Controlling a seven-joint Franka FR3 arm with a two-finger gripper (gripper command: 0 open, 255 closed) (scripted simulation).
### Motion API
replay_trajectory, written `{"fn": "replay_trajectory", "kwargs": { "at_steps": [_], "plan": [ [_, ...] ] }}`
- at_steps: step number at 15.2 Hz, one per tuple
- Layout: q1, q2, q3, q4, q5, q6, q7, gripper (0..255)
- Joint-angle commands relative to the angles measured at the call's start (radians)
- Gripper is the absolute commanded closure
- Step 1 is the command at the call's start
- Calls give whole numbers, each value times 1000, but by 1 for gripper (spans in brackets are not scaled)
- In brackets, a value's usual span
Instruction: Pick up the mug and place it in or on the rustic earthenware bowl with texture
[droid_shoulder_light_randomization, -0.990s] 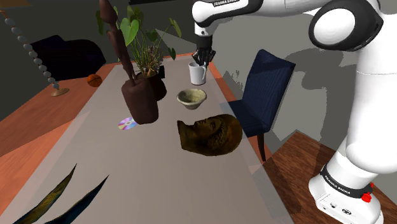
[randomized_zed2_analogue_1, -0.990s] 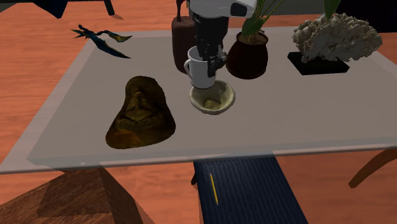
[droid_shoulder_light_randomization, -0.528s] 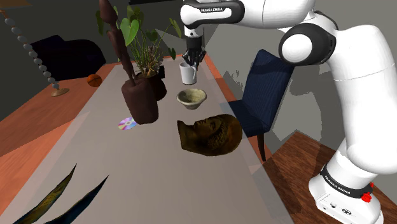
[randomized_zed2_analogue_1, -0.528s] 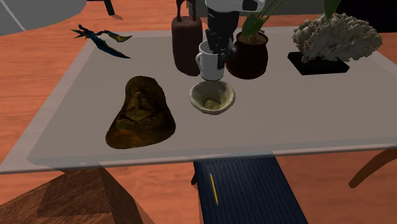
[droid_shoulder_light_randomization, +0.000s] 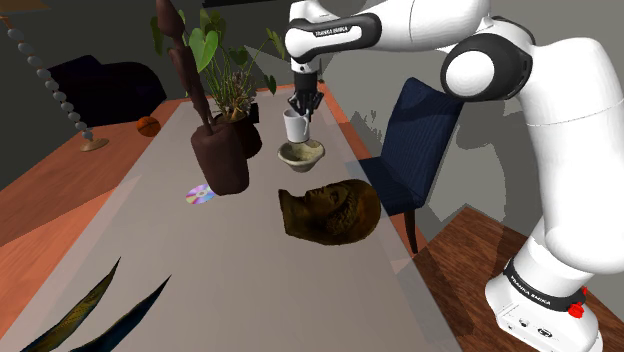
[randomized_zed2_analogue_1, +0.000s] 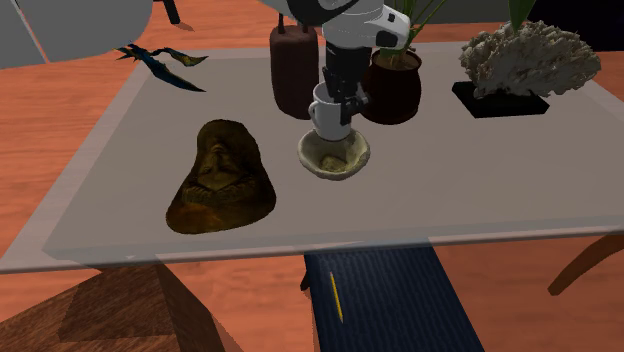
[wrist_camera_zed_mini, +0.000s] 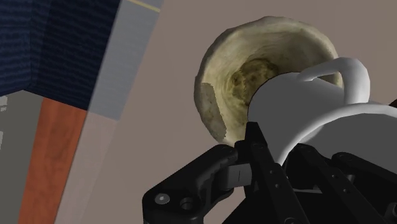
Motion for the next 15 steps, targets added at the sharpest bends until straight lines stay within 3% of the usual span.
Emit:
{"fn": "replay_trajectory", "kwargs": {
  "at_steps": [1,6,13,14,15],
  "plan": [
    [-1,-4,0,-34,1,30,-2,255],
    [-2,-5,0,-96,1,91,-4,255],
    [-2,-5,0,-95,1,91,-4,255],
    [-2,-5,0,-95,1,91,-4,0],
    [-2,-5,0,-95,1,91,-4,0]
  ]
}}
